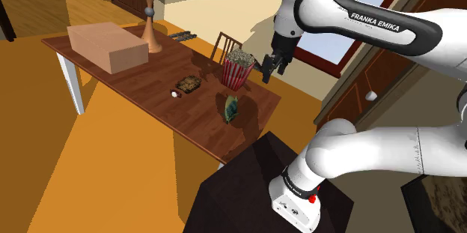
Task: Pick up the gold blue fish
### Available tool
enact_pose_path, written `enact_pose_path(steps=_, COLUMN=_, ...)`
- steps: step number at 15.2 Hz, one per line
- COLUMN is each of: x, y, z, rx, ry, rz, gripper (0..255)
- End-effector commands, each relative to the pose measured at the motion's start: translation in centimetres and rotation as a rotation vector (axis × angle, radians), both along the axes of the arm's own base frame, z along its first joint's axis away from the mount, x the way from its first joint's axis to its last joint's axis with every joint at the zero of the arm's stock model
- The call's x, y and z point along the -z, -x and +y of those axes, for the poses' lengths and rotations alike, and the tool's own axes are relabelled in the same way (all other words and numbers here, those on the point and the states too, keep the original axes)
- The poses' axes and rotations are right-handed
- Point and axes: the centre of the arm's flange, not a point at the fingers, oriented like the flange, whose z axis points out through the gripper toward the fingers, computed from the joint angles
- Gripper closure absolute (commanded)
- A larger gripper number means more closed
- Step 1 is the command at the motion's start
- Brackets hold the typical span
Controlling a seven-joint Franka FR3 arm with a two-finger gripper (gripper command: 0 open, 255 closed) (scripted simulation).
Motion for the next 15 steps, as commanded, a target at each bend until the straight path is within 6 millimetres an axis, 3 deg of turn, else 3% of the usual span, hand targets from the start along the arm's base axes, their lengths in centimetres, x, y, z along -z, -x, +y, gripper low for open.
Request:
enact_pose_path(steps=1, x=0.0, y=0.0, z=0.0, rx=0.000, ry=0.000, rz=0.000, gripper=0)
enact_pose_path(steps=8, x=6.4, y=-7.3, z=-5.9, rx=0.023, ry=-0.105, rz=0.130, gripper=0)
enact_pose_path(steps=15, x=14.3, y=-13.6, z=-11.2, rx=0.047, ry=-0.209, rz=0.260, gripper=0)
